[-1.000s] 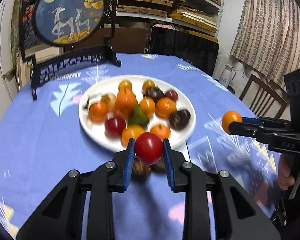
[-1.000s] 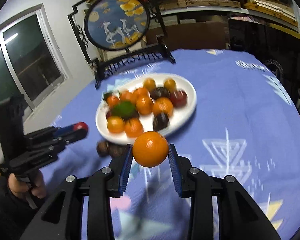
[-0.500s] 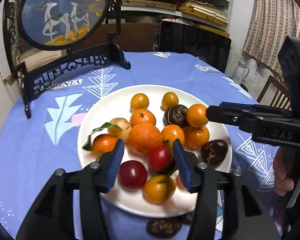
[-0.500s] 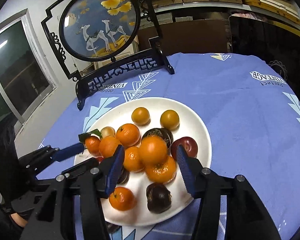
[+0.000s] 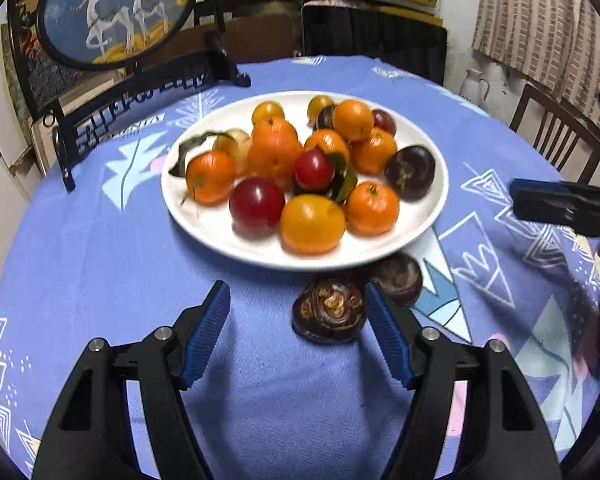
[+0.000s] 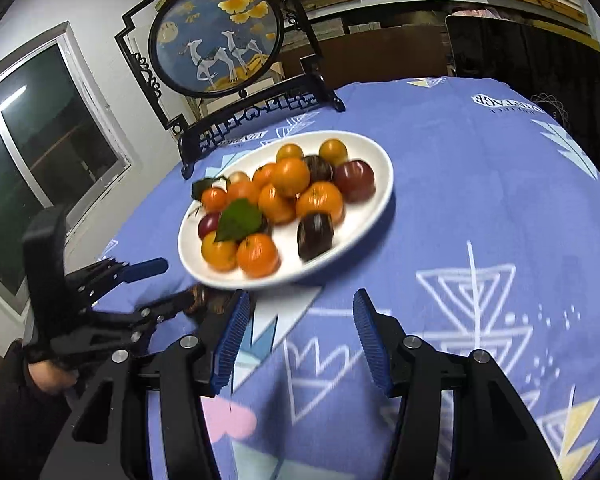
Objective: Organize fruits
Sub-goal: 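Grasp a dark brown fruit with the left tool while the right tool grasps another, then carry both brown fruits onto the white plate and open both tools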
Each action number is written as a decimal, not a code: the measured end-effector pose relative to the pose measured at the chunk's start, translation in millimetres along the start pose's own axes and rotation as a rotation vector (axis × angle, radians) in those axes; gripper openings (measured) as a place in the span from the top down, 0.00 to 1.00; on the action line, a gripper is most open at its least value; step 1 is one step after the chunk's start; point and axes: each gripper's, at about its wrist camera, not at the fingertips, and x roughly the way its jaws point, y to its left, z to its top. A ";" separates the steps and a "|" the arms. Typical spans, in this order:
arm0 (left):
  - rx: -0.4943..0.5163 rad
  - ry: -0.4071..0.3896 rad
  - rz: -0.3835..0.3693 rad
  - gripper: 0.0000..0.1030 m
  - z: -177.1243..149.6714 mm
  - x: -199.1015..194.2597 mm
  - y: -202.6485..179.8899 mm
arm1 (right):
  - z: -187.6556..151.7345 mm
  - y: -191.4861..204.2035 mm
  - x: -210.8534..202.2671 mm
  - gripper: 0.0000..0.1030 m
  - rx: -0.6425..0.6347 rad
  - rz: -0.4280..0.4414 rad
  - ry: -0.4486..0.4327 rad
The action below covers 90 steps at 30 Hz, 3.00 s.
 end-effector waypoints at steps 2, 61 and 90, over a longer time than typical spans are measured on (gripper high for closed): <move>0.002 0.012 -0.001 0.33 -2.1 3.5 -1.4 | -7.0 -0.7 -3.5 0.47 0.006 0.001 -0.003; -0.061 -0.188 -0.095 0.60 30.8 -68.5 -6.9 | 40.3 42.8 -40.4 0.60 -0.108 -0.047 -0.097; -0.054 -0.144 0.011 0.09 71.6 -1.7 14.0 | 119.1 36.1 54.1 0.44 -0.086 -0.036 -0.036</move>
